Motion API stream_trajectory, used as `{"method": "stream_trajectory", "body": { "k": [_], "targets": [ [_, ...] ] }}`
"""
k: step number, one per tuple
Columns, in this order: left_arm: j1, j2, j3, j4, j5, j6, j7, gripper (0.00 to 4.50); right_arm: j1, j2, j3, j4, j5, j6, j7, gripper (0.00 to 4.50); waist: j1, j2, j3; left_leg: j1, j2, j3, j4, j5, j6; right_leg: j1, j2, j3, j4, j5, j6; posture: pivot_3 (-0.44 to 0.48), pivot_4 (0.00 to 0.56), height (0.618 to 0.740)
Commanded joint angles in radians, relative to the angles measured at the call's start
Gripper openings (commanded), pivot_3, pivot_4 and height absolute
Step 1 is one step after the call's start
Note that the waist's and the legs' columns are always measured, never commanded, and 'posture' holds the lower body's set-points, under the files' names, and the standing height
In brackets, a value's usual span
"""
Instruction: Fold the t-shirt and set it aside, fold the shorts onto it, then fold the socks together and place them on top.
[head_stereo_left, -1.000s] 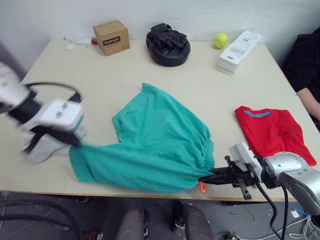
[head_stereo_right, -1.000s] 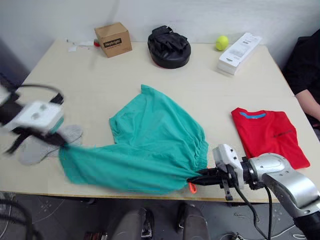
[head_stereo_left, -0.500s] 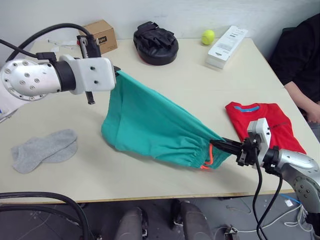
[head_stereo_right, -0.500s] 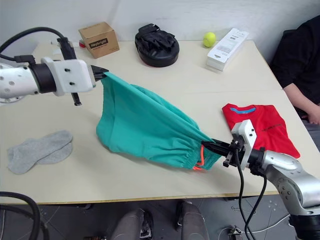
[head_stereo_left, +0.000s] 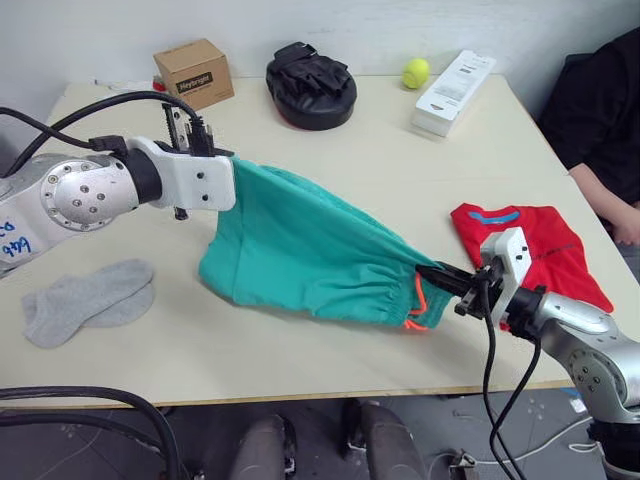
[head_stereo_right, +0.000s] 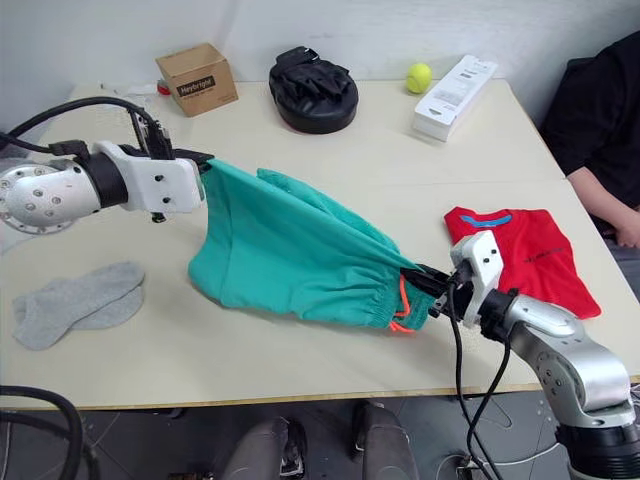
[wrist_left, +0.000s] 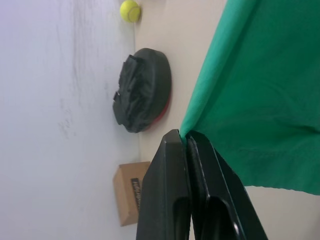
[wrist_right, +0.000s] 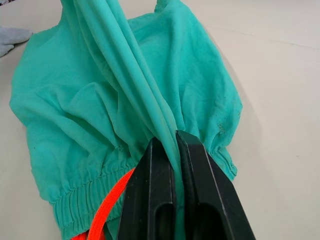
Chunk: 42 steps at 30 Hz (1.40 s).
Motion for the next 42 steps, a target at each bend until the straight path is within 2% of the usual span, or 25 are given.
{"method": "stream_trajectory", "body": {
  "k": [1,3,6,10,15,18,20,24,27,30,34,38,40,42],
  "targets": [
    [0.009,0.005,0.046,0.029,-0.067,0.017,-0.054,0.24,-0.004,0.008,0.006,-0.018,-0.037,-0.014,-0.002,0.0,0.0,0.0,0.0,0.0,0.0,0.0,0.0,0.0,0.0,0.0,0.0,0.0,0.0,0.0,0.0,0.0,0.15,0.74],
    [0.019,0.005,0.045,0.034,-0.103,0.014,-0.081,0.66,-0.02,0.011,0.019,-0.011,-0.054,-0.018,0.004,0.0,-0.001,0.0,0.0,0.0,0.0,0.0,0.0,0.0,0.0,0.0,0.0,0.0,0.0,0.0,0.0,0.0,0.15,0.74],
    [0.02,0.005,0.045,0.044,-0.125,0.011,-0.092,1.56,-0.042,0.015,0.027,-0.005,-0.067,-0.015,0.015,0.0,-0.002,0.0,0.0,0.0,0.0,0.001,0.0,0.0,0.0,0.0,0.0,0.001,0.0,0.0,0.0,0.0,0.15,0.74],
    [0.005,0.005,0.044,0.076,-0.191,-0.009,-0.084,2.81,-0.078,0.02,0.037,0.022,-0.089,-0.014,0.03,1.07,-0.001,0.0,0.0,0.0,0.0,0.001,0.0,0.0,0.0,0.0,0.0,0.001,0.0,0.0,0.0,0.0,0.15,0.74],
    [-0.017,0.005,0.033,0.119,-0.296,-0.056,-0.119,4.41,-0.108,0.031,0.028,0.04,-0.117,-0.029,0.032,2.83,-0.001,0.0,0.0,0.0,0.0,0.001,0.0,0.0,0.0,0.0,0.0,0.0,0.0,0.0,0.0,0.0,0.15,0.74],
    [-0.014,0.005,0.013,0.141,-0.328,-0.107,-0.183,4.5,-0.117,0.026,0.011,0.036,-0.137,-0.06,0.035,3.96,-0.001,0.0,0.0,0.0,0.0,0.001,0.0,0.0,0.0,0.0,0.0,0.0,0.0,0.0,0.0,0.0,0.15,0.74],
    [0.003,0.005,-0.013,0.155,-0.298,-0.155,-0.227,4.5,-0.131,0.014,-0.01,0.038,-0.162,-0.084,0.023,4.46,-0.001,0.0,0.0,0.0,0.0,0.001,0.0,0.0,0.0,0.0,0.0,0.0,0.0,0.0,0.0,0.0,0.15,0.74],
    [0.061,0.005,-0.065,0.176,-0.245,-0.22,-0.308,4.5,-0.134,-0.038,-0.046,0.039,-0.205,-0.148,0.061,4.46,-0.002,0.001,-0.001,0.0,0.0,0.002,0.0,0.0,0.0,0.0,0.001,0.001,0.0,0.0,0.0,0.0,0.15,0.74],
    [0.099,0.005,-0.089,0.174,-0.269,-0.23,-0.368,4.5,-0.125,-0.076,-0.073,0.026,-0.219,-0.205,0.109,4.46,-0.002,0.001,0.0,0.0,0.0,0.003,0.0,0.0,0.0,0.0,0.001,0.001,0.0,0.0,0.0,0.0,0.15,0.74],
    [0.118,0.005,-0.125,0.129,-0.419,-0.217,-0.523,4.5,-0.015,-0.151,-0.027,-0.07,-0.292,-0.334,0.237,4.46,0.001,0.001,0.0,0.0,0.001,0.004,0.0,0.0,0.0,-0.001,0.002,0.0,0.0,0.0,0.0,0.0,0.15,0.74],
    [0.108,0.005,-0.177,0.113,-0.585,-0.166,-0.635,4.5,0.063,-0.162,0.012,-0.158,-0.301,-0.351,0.27,4.46,0.001,0.001,0.0,-0.001,0.0,0.003,0.001,0.0,0.0,-0.001,0.001,0.0,0.0,0.0,0.001,0.0,0.15,0.74],
    [0.098,0.005,-0.252,0.115,-0.748,-0.152,-0.625,4.5,0.112,-0.135,0.069,-0.207,-0.349,-0.378,0.256,4.46,-0.002,0.001,0.0,0.002,0.0,0.004,0.002,0.0,0.001,0.0,0.001,0.005,-0.001,0.001,0.002,0.0,0.15,0.74],
    [0.077,0.005,-0.298,0.088,-0.877,-0.126,-0.598,4.5,0.125,-0.134,0.099,-0.195,-0.408,-0.43,0.256,4.46,-0.001,0.001,0.0,0.004,0.0,0.005,0.002,0.0,0.001,0.0,0.001,0.006,0.0,0.001,0.002,0.0,0.15,0.74],
    [0.039,0.002,-0.37,0.05,-0.95,-0.136,-0.572,4.5,0.13,-0.138,0.124,-0.171,-0.468,-0.485,0.256,4.46,0.0,0.001,0.0,0.005,0.0,0.006,0.001,0.0,0.001,0.0,0.001,0.007,0.0,0.001,0.002,0.0,0.15,0.74]
  ]
}}
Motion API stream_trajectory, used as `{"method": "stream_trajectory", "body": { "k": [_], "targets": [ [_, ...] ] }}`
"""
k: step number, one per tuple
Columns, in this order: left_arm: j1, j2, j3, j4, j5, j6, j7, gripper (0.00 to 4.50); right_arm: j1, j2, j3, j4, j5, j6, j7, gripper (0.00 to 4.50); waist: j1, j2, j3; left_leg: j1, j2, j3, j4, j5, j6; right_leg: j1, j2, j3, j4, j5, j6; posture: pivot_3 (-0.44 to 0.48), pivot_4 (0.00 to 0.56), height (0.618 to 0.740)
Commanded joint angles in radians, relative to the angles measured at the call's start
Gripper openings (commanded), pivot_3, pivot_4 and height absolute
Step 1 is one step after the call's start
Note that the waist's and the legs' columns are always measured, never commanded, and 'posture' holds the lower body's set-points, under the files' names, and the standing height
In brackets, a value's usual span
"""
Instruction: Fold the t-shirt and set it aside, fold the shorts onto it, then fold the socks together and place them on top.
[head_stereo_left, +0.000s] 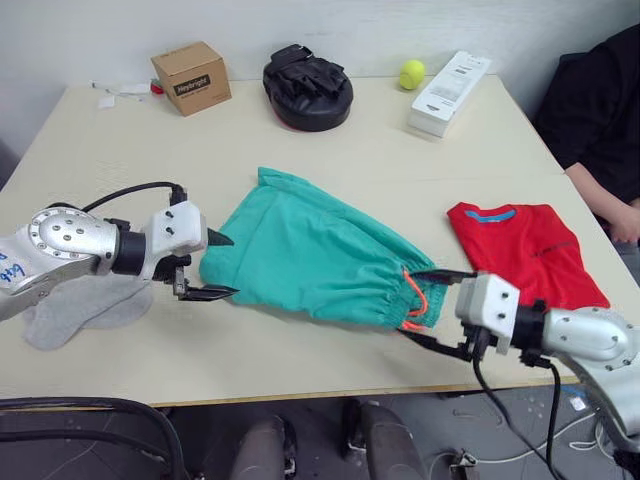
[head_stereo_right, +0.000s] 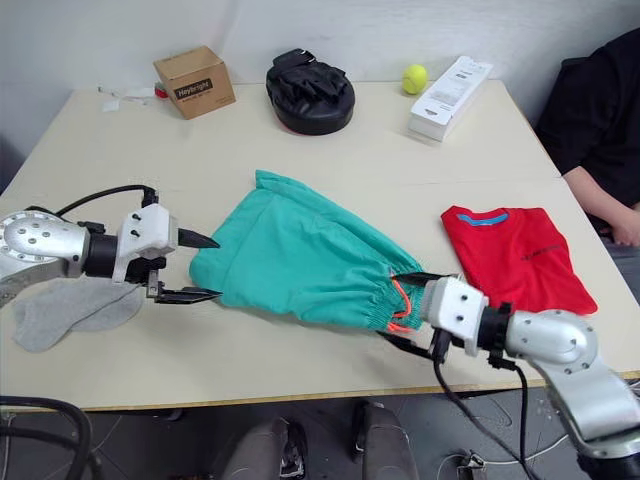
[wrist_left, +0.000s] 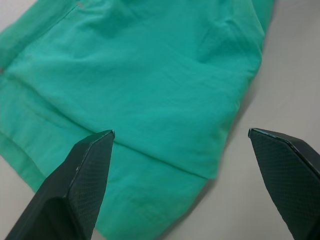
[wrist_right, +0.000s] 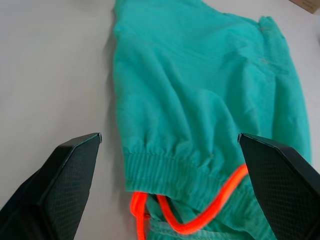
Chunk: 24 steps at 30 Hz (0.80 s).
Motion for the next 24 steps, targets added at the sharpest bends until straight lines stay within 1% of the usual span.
{"method": "stream_trajectory", "body": {
  "k": [1,2,4,6,8,10,15,20,24],
  "targets": [
    [-0.082,-0.002,-0.104,-0.07,-0.124,-0.019,0.045,4.5,0.005,-0.003,0.022,0.009,-0.086,-0.092,-0.004,4.46,0.0,0.0,0.0,0.0,0.0,0.0,0.0,0.0,0.0,0.0,0.0,0.0,0.0,0.0,0.0,0.0,0.15,0.74],
    [-0.104,-0.006,-0.138,-0.083,-0.128,-0.03,0.054,4.5,0.005,-0.001,0.025,0.015,-0.096,-0.101,-0.004,4.46,0.001,0.0,0.0,0.0,0.0,0.001,0.0,0.0,0.0,0.0,0.0,0.001,-0.001,0.0,0.0,0.0,0.15,0.74],
    [-0.143,-0.042,-0.237,-0.124,-0.036,-0.065,0.131,4.5,-0.001,-0.001,0.042,0.036,-0.132,-0.135,-0.003,4.46,0.001,0.0,0.0,0.001,-0.001,0.002,0.0,-0.001,0.001,0.0,0.0,0.001,-0.001,0.0,0.0,0.0,0.15,0.74],
    [-0.161,-0.047,-0.323,-0.115,0.066,-0.105,0.209,4.5,-0.012,0.002,0.062,0.064,-0.166,-0.168,-0.003,4.46,0.001,0.0,0.0,0.002,-0.001,0.003,-0.001,-0.001,0.001,0.001,0.001,0.002,-0.001,0.0,0.0,0.0,0.15,0.74],
    [-0.166,-0.021,-0.376,-0.084,0.108,-0.129,0.252,4.5,-0.025,0.01,0.085,0.092,-0.195,-0.193,-0.007,4.46,0.0,0.0,0.0,0.003,-0.001,0.005,-0.001,-0.001,0.001,0.001,0.003,0.004,-0.001,0.0,0.0,0.0,0.15,0.74],
    [-0.16,0.002,-0.387,-0.049,0.16,-0.132,0.298,4.5,-0.04,0.017,0.114,0.123,-0.237,-0.225,-0.014,4.46,0.001,-0.001,0.0,0.004,0.0,0.005,-0.001,-0.001,0.0,0.001,0.003,0.004,-0.001,0.0,0.0,0.0,0.15,0.74],
    [-0.125,0.008,-0.325,-0.017,0.324,-0.107,0.359,4.5,-0.082,0.049,0.159,0.19,-0.302,-0.257,-0.038,4.46,0.003,-0.001,0.0,0.004,0.0,0.006,-0.001,-0.002,0.001,0.001,0.003,0.004,-0.001,0.0,0.0,0.0,0.15,0.74],
    [-0.054,0.008,-0.188,-0.023,0.42,-0.063,0.388,4.5,-0.119,0.086,0.196,0.239,-0.344,-0.262,-0.053,4.46,0.001,-0.002,-0.001,0.004,0.0,0.009,-0.001,-0.002,0.002,0.001,0.003,0.005,-0.002,0.0,0.0,0.0,0.15,0.74],
    [0.02,0.008,-0.078,-0.027,0.459,-0.022,0.38,4.5,-0.138,0.102,0.217,0.274,-0.368,-0.268,-0.06,4.46,0.0,-0.002,-0.001,0.005,0.001,0.01,-0.001,-0.002,0.001,0.001,0.004,0.005,-0.001,0.0,0.0,0.0,0.15,0.74]
  ]
}}
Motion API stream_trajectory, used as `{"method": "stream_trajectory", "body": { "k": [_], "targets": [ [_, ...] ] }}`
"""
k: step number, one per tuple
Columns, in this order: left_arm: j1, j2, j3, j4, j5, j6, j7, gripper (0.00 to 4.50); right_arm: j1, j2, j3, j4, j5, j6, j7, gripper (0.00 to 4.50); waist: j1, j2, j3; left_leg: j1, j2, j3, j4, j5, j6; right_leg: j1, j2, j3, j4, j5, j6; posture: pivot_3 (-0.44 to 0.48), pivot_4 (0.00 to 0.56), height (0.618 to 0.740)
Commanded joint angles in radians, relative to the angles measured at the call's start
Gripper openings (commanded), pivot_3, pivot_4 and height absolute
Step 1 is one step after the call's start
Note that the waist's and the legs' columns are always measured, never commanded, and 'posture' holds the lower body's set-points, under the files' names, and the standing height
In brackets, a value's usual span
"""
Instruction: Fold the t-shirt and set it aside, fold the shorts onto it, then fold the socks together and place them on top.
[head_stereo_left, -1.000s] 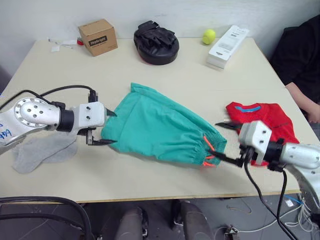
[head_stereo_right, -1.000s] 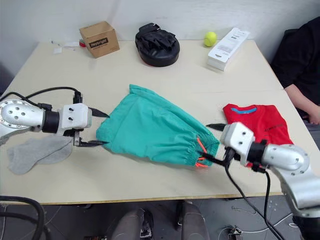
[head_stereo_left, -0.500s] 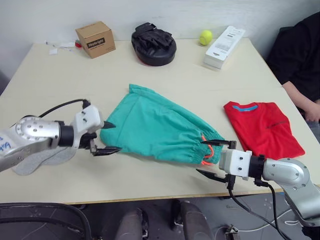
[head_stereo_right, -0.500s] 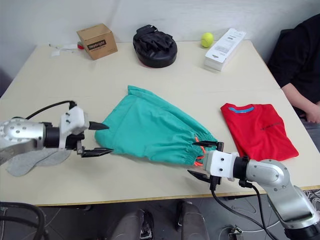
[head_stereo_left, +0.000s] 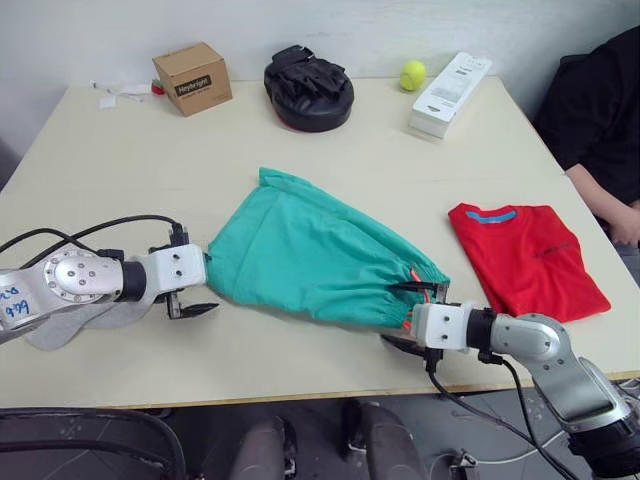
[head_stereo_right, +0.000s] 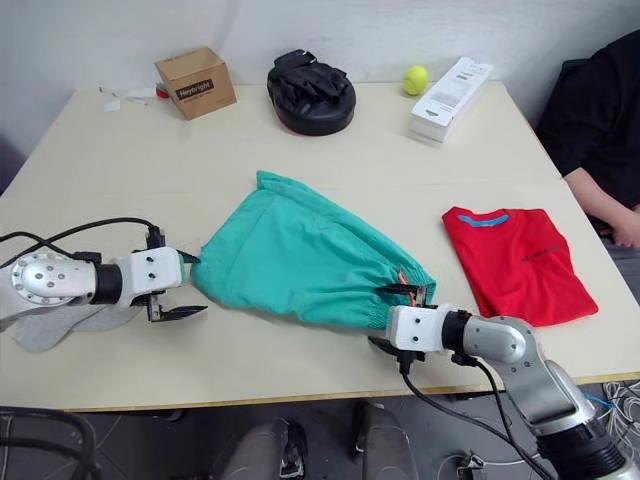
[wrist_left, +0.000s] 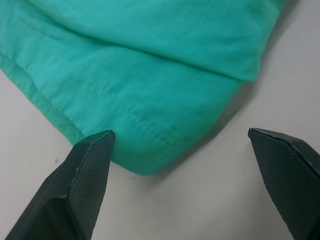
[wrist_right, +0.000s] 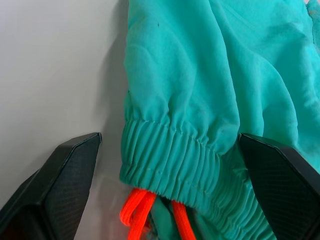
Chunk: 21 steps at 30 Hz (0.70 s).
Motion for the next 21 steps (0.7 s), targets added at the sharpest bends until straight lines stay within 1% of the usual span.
{"method": "stream_trajectory", "body": {
  "k": [1,4,10,12,15,16,17,19,21],
  "targets": [
    [0.052,0.006,0.107,-0.005,0.042,0.034,-0.001,4.5,-0.017,0.014,0.01,0.022,-0.021,-0.007,-0.012,4.46,0.0,0.0,0.0,0.001,0.0,0.0,0.0,0.0,0.0,0.0,0.0,0.0,0.0,0.0,0.0,0.0,0.15,0.74],
    [0.098,0.006,0.166,-0.001,0.075,0.052,-0.008,3.94,-0.035,0.022,0.013,0.038,-0.02,0.004,-0.014,3.9,-0.003,0.0,0.0,0.002,0.0,0.001,-0.001,0.0,-0.001,0.0,0.001,0.0,0.001,0.0,0.0,0.0,0.15,0.74],
    [0.146,0.006,0.215,0.0,0.023,0.078,-0.045,2.02,-0.038,0.017,0.015,0.048,-0.026,-0.009,-0.003,1.8,-0.001,0.0,0.0,0.003,0.001,0.002,-0.001,-0.001,-0.001,0.0,0.001,0.002,0.001,0.0,0.0,0.0,0.15,0.74],
    [0.151,0.006,0.215,0.004,0.013,0.077,-0.053,1.29,-0.04,0.013,0.015,0.052,-0.022,-0.014,0.006,1.04,-0.001,0.0,0.0,0.003,0.001,0.002,-0.001,-0.001,-0.001,0.0,0.001,0.002,0.001,0.0,0.0,0.0,0.15,0.74],
    [0.139,0.006,0.19,0.018,-0.016,0.067,-0.068,0.29,-0.052,0.01,0.018,0.065,-0.012,-0.028,0.028,0.02,-0.001,0.0,0.0,0.003,0.001,0.002,-0.001,-0.001,-0.001,0.0,0.001,0.003,0.001,0.0,0.0,0.0,0.15,0.74],
    [0.127,0.006,0.166,0.027,-0.025,0.056,-0.079,0.02,-0.059,0.013,0.022,0.07,-0.004,-0.032,0.04,0.0,-0.001,0.0,0.0,0.003,0.001,0.002,-0.001,-0.001,-0.001,0.0,0.001,0.003,0.001,0.0,0.0,0.0,0.15,0.74],
    [0.113,0.006,0.136,0.037,-0.034,0.042,-0.09,0.02,-0.068,0.018,0.028,0.075,0.004,-0.038,0.052,0.0,-0.001,0.0,0.0,0.003,0.001,0.002,-0.001,-0.001,-0.001,0.0,0.001,0.003,0.001,0.0,0.0,0.0,0.15,0.74],
    [0.067,0.006,0.039,0.044,-0.067,0.009,-0.107,0.02,-0.084,0.023,0.041,0.089,0.025,-0.07,0.089,0.0,-0.002,0.0,0.0,0.003,0.001,0.002,-0.001,-0.001,-0.001,0.0,0.001,0.002,0.001,0.0,0.0,0.0,0.15,0.74],
    [-0.002,-0.038,-0.066,-0.012,-0.092,0.002,-0.109,0.02,-0.097,0.021,0.051,0.116,0.044,-0.124,0.126,0.0,-0.003,0.0,0.0,0.003,0.001,0.003,-0.001,-0.001,-0.002,0.0,0.003,0.003,0.001,-0.001,-0.001,0.0,0.15,0.74]
  ]
}}
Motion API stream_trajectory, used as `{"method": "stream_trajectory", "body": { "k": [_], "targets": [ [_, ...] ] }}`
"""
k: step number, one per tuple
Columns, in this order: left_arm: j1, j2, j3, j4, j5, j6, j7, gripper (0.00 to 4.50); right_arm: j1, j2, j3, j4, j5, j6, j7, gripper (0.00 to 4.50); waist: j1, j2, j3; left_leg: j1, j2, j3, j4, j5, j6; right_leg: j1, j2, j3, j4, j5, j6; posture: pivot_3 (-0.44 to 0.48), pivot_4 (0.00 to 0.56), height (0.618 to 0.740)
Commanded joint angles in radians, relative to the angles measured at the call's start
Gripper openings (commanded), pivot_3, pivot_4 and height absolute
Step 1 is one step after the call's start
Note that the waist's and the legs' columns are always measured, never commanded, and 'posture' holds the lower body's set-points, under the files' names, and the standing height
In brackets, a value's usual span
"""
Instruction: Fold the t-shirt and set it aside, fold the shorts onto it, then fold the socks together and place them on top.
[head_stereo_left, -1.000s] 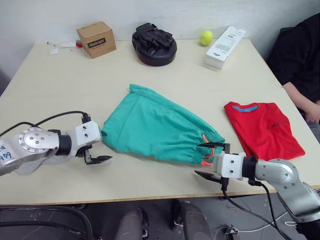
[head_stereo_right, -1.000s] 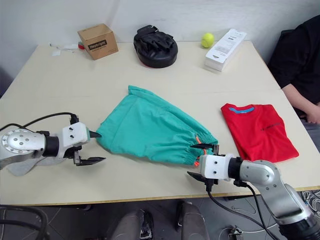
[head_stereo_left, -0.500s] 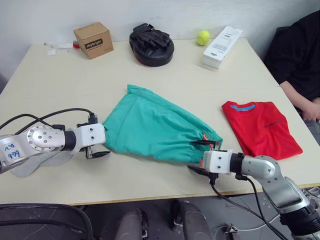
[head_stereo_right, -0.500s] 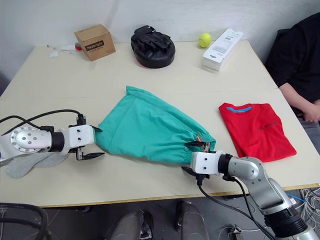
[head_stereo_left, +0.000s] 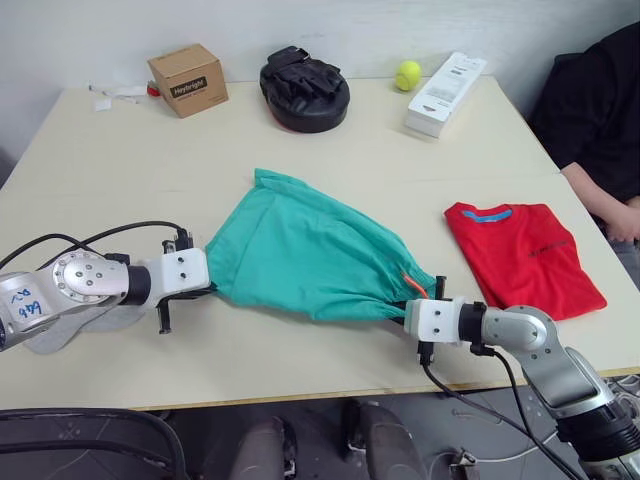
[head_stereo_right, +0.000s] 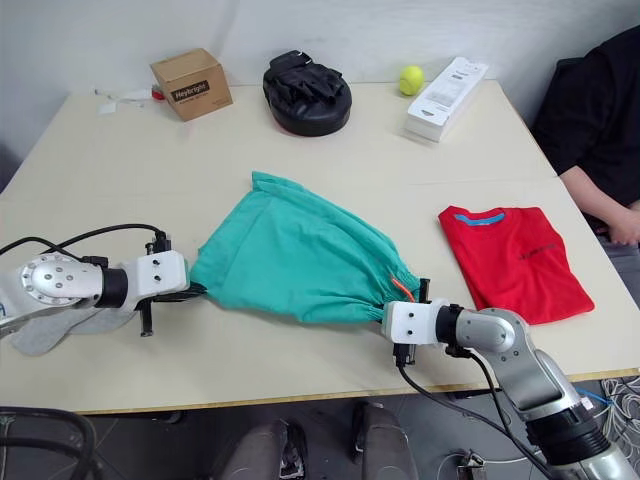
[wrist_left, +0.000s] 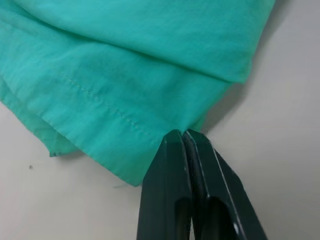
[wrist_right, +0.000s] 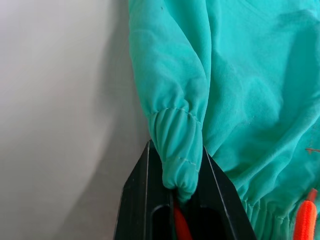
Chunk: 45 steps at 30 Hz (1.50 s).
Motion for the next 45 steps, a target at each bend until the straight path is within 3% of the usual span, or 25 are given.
{"method": "stream_trajectory", "body": {
  "k": [1,4,6,9,14,17,20,25,33,38,41,44,45],
  "targets": [
    [-0.115,-0.068,-0.152,-0.093,-0.049,-0.019,-0.013,0.02,-0.027,-0.006,0.019,0.037,0.05,-0.101,0.069,0.0,0.0,0.0,0.0,0.0,0.0,0.0,0.0,-0.001,-0.001,0.0,0.001,0.0,0.0,0.0,0.0,0.0,0.15,0.74],
    [-0.264,-0.168,-0.288,-0.269,-0.03,0.028,-0.004,0.02,-0.043,-0.042,0.012,0.112,0.093,-0.227,0.146,0.0,-0.002,0.0,0.0,-0.001,0.002,0.001,0.0,-0.003,-0.004,0.0,0.007,0.001,-0.001,-0.001,-0.001,0.0,0.15,0.74],
    [-0.337,-0.187,-0.368,-0.353,-0.014,0.047,0.032,0.02,-0.077,-0.06,0.017,0.212,0.082,-0.338,0.177,0.0,0.0,0.0,0.0,0.0,0.003,0.002,0.0,-0.004,-0.004,0.0,0.008,0.001,-0.003,-0.001,-0.003,0.0,0.15,0.74],
    [-0.403,-0.159,-0.439,-0.398,-0.008,0.046,0.095,0.02,-0.138,-0.078,0.015,0.346,0.048,-0.453,0.184,0.0,0.006,0.0,0.0,0.001,0.004,0.002,0.002,-0.004,-0.004,0.0,0.008,0.005,-0.002,-0.002,-0.003,0.0,0.15,0.74],
    [-0.414,-0.068,-0.462,-0.351,-0.076,-0.019,0.16,0.02,-0.182,-0.111,-0.003,0.474,0.063,-0.534,0.206,0.0,0.012,0.0,0.0,0.002,0.006,0.002,0.004,-0.002,-0.004,0.0,0.007,0.007,0.0,0.0,-0.005,0.0,0.15,0.74],
    [-0.426,-0.113,-0.509,-0.383,-0.124,-0.043,0.127,0.02,-0.21,-0.115,-0.003,0.536,0.071,-0.57,0.213,0.0,0.002,0.0,0.0,0.002,0.009,0.003,0.004,-0.002,-0.004,0.0,0.008,0.007,-0.001,0.0,-0.005,0.0,0.15,0.74],
    [-0.434,-0.125,-0.516,-0.367,-0.269,-0.025,0.183,0.02,-0.259,-0.084,0.007,0.581,0.07,-0.575,0.202,0.0,-0.005,0.0,0.0,0.002,0.013,0.005,0.003,-0.004,-0.006,0.0,0.011,0.008,-0.001,-0.001,-0.006,0.0,0.15,0.74],
    [-0.412,-0.068,-0.469,-0.246,-0.495,-0.044,0.265,0.02,-0.293,-0.005,0.015,0.594,0.084,-0.512,0.17,0.0,0.002,0.0,0.0,0.004,0.015,0.004,0.005,-0.003,-0.009,0.0,0.012,0.009,0.002,-0.002,-0.01,0.0,0.15,0.74],
    [-0.531,-0.152,-0.455,-0.257,-0.825,-0.032,0.259,0.02,-0.258,0.045,-0.012,0.519,0.127,-0.381,0.139,0.0,-0.001,0.0,0.0,0.003,0.016,0.003,0.004,-0.003,-0.01,0.0,0.013,0.007,0.001,-0.003,-0.011,0.0,0.15,0.74],
    [-0.639,-0.253,-0.529,-0.335,-0.863,-0.058,0.327,0.0,-0.189,0.042,-0.03,0.41,0.186,-0.27,0.141,1.57,0.001,0.0,0.0,0.003,0.016,0.003,0.004,-0.004,-0.011,-0.001,0.015,0.007,0.001,-0.004,-0.012,0.0,0.15,0.74],
    [-0.775,-0.333,-0.592,-0.347,-0.874,-0.038,0.393,0.0,-0.154,0.039,-0.044,0.343,0.211,-0.218,0.138,2.63,0.0,0.0,0.0,0.003,0.017,0.002,0.004,-0.004,-0.012,-0.001,0.014,0.008,0.001,-0.004,-0.013,0.0,0.15,0.74],
    [-1.054,-0.534,-0.644,-0.283,-0.842,0.051,0.529,0.0,-0.117,0.033,-0.075,0.234,0.31,-0.081,0.151,3.63,-0.002,0.0,0.0,0.003,0.017,0.003,0.004,-0.005,-0.013,-0.001,0.015,0.008,0.001,-0.004,-0.013,0.0,0.15,0.74],
    [-1.149,-0.603,-0.663,-0.253,-0.807,0.09,0.575,0.0,-0.112,0.036,-0.087,0.21,0.337,-0.035,0.144,3.63,-0.002,0.0,0.0,0.003,0.018,0.003,0.003,-0.005,-0.013,-0.001,0.015,0.008,0.001,-0.004,-0.013,0.0,0.15,0.74]
  ]
}}
